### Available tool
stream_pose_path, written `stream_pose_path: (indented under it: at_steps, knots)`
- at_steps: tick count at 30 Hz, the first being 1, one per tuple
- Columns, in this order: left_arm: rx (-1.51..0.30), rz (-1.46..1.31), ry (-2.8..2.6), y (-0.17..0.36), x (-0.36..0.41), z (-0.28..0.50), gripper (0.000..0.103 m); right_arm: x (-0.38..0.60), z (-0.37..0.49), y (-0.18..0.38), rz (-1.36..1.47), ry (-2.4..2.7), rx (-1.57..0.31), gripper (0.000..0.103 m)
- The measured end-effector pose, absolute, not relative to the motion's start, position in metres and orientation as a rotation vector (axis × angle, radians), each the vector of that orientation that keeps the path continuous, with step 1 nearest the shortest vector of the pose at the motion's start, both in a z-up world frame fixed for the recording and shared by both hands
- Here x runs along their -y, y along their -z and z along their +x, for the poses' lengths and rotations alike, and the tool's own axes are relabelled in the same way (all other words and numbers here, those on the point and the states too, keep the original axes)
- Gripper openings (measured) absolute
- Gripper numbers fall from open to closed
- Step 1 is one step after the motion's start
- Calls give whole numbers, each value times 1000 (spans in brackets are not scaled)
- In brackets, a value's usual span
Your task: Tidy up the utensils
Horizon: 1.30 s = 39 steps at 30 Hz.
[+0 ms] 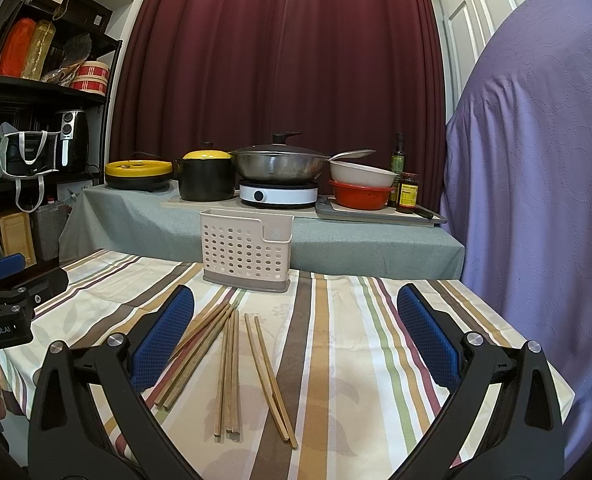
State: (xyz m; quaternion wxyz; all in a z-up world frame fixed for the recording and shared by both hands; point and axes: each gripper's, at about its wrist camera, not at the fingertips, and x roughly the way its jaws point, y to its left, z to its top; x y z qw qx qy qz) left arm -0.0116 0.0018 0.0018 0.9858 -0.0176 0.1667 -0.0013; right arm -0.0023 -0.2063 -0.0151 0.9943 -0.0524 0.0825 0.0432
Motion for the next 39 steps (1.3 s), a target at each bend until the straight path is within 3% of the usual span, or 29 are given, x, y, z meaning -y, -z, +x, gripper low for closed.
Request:
stream_pose_path:
  at_steps: [13,23,27,30,32,34,39]
  knots:
    - [-341,-43,9,0,-3,-10,96,203,2,13,-100,-90,-171,99]
    - [-417,-23,19,29,4,6,96,202,17,45,-111,-143,-248,98]
    - [-452,-10,30,43,7,11,96,201,26,62,-123,-191,-315,69]
    - [-462,11,37,51,12,14,95,200,31,77,-133,-218,-369,59]
    - [-471,22,42,55,13,16,88,201,33,86,-135,-246,-404,49]
    - [-489,29,55,59,13,19,68,203,34,97,-137,-265,-435,37]
    - [-534,21,66,71,14,25,68,206,40,117,-119,-298,-506,27]
